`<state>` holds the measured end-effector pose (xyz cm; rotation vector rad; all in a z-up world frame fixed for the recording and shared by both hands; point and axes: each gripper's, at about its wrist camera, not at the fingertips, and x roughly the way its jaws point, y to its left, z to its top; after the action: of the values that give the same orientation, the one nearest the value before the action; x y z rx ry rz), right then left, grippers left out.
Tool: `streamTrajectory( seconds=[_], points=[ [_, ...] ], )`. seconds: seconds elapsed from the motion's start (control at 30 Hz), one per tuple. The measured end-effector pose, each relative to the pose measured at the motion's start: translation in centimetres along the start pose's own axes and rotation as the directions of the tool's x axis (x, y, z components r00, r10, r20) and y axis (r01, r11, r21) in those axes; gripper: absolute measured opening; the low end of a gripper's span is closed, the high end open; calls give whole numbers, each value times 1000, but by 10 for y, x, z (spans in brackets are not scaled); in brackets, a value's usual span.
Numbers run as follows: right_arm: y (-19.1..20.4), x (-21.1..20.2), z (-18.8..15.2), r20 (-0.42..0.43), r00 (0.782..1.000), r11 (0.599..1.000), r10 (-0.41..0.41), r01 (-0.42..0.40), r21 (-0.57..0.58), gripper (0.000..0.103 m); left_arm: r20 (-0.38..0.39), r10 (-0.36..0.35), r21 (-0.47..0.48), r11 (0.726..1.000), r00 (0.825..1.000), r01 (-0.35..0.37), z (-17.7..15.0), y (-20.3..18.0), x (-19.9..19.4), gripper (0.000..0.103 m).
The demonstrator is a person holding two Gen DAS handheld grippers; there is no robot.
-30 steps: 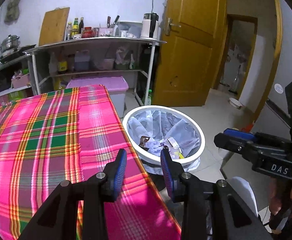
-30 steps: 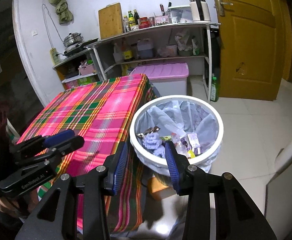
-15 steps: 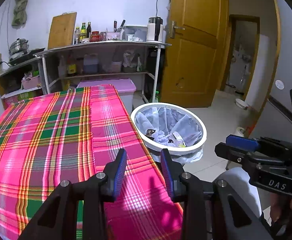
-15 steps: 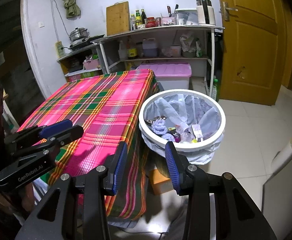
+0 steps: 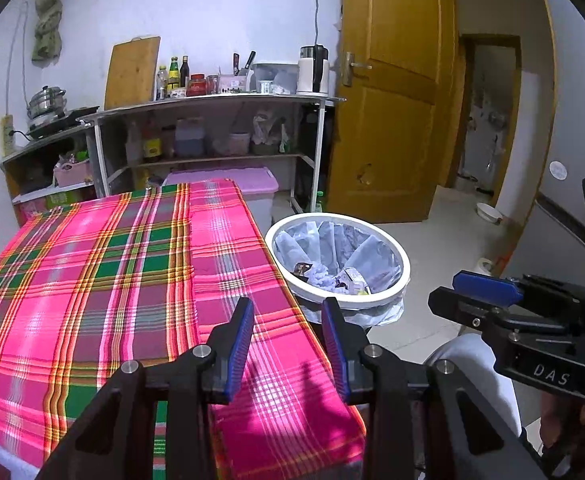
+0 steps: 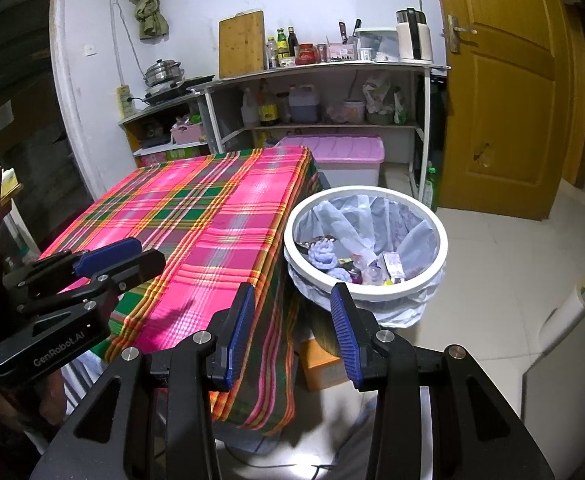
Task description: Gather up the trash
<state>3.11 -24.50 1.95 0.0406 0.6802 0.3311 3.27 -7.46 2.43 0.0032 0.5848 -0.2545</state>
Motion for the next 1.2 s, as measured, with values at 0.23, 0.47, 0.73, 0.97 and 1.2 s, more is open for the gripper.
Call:
streamTrajectory(
  seconds=[0.23, 0.47, 0.73, 0.97, 1.2],
  points=[
    [3, -2, -3, 1, 1000, 1000, 4, -4, -4, 40, 3, 13, -8, 1000, 1000, -13, -4, -1, -6, 35],
    [4, -1, -4, -3, 1000, 1000, 3, -3, -6, 41, -1, 17, -12, 1000, 1000, -17, -5, 0, -6, 35],
    [6, 2, -4, -10, 1000, 1000, 5, -6, -10, 41, -5, 21, -16, 1000, 1000, -21, -5, 3, -5, 35],
    [6, 3, -4, -11, 1000, 1000, 6, -6, -10, 40, -6, 24, -17, 1000, 1000, -24, -5, 4, -4, 35],
    [7, 3, -4, -11, 1000, 1000, 5, -5, -11, 41, -7, 24, -23, 999, 1000, -24, -6, 6, -3, 35]
  ],
)
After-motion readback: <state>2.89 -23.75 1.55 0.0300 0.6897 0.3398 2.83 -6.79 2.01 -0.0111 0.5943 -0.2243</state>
